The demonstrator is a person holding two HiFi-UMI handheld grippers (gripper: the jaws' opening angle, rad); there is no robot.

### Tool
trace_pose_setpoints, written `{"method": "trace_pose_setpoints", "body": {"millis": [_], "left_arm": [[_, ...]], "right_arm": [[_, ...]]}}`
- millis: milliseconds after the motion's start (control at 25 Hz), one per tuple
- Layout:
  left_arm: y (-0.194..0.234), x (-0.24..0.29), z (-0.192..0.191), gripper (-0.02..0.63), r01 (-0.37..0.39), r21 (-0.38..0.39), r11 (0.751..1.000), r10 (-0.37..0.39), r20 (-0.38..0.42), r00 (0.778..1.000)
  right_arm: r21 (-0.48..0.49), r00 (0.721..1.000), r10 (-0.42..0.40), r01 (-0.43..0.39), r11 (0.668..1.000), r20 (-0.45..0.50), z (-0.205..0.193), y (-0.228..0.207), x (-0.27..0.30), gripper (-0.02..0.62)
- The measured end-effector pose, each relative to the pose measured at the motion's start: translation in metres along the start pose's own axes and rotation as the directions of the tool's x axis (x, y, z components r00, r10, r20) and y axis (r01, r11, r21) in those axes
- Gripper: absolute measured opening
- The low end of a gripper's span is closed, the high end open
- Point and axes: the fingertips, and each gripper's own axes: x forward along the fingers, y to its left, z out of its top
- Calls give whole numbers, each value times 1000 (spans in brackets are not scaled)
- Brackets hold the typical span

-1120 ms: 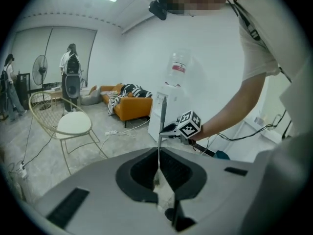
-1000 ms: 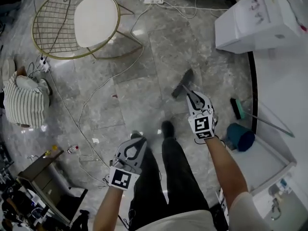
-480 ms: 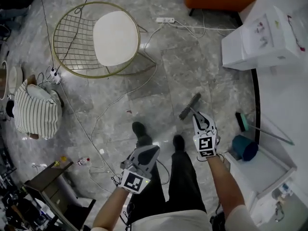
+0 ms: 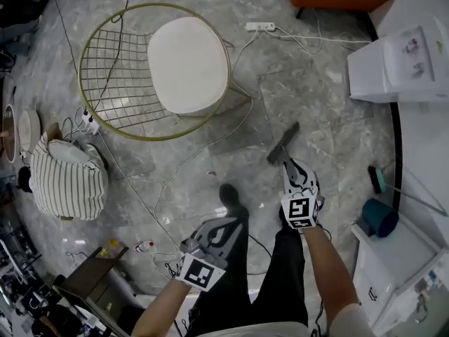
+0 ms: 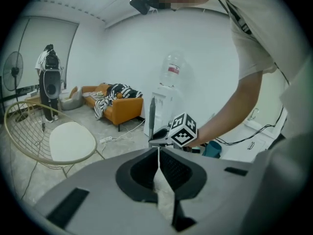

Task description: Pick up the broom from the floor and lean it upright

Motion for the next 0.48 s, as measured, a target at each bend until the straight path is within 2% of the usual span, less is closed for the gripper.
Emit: {"method": "trace_pose_setpoints", "body": {"millis": [200,480], "left_arm": [[66,-1,-5,12,-48,13,999,47,25,999],[130,2,-28,12,-86,-46,995,88,47,995]], "right_arm": [[-13,1000,13,-13,1000,14,55,15,67,78],[-62,999,39,-39,997,-3,108,36,150,78]]}}
